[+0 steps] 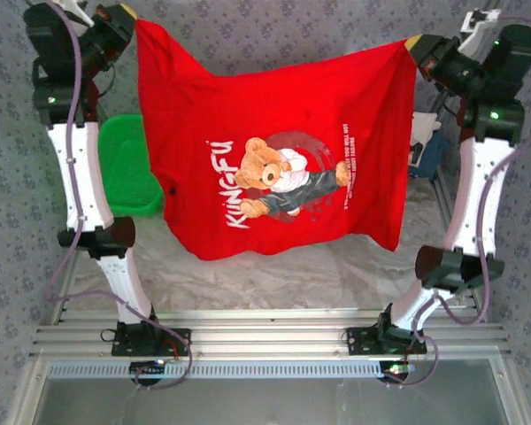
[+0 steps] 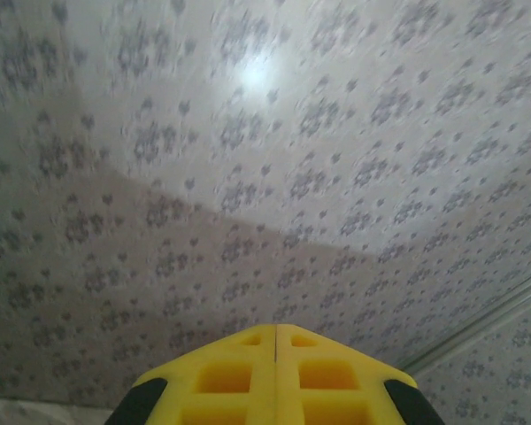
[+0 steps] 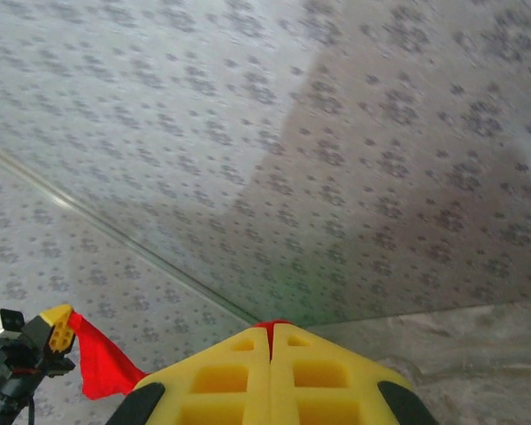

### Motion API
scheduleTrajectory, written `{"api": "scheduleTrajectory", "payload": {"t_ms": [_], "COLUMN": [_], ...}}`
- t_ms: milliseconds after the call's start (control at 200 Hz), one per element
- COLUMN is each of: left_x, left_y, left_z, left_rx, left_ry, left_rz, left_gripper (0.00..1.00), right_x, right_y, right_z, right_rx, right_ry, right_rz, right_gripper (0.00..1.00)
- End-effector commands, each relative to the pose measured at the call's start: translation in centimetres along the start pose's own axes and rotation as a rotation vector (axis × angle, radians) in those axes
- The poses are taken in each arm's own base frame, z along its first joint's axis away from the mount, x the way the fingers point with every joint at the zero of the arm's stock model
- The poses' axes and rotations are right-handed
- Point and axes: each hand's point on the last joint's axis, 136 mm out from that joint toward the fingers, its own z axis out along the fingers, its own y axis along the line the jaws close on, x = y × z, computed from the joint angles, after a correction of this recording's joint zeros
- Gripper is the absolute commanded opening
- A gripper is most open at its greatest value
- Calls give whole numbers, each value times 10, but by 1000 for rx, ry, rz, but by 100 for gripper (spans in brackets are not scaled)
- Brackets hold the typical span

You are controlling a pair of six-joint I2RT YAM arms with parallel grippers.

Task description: Fold and stack the t-shirts

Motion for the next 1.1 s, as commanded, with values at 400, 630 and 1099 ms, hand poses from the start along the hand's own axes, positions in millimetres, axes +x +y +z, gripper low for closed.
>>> {"api": "scheduleTrajectory", "payload": {"t_ms": [400,630,1099], "left_x": [-97,-100,203], "left_y": [-46,-57,127], "left_z": [-46,-99,-172], "left_rx": [225,122,-524], "left_ry": [-305,-281,482], "left_rz": [34,201,-58], "left_gripper": [5,6,0], "right_x": [-76,-46,238], "right_y": [45,25,-126], "right_z": [7,-8,-96], "right_rx": [-197,-82,320], "right_ry": [-193,-98,306], "right_rz": [-116,-132,137], "right_gripper": [0,0,0]}}
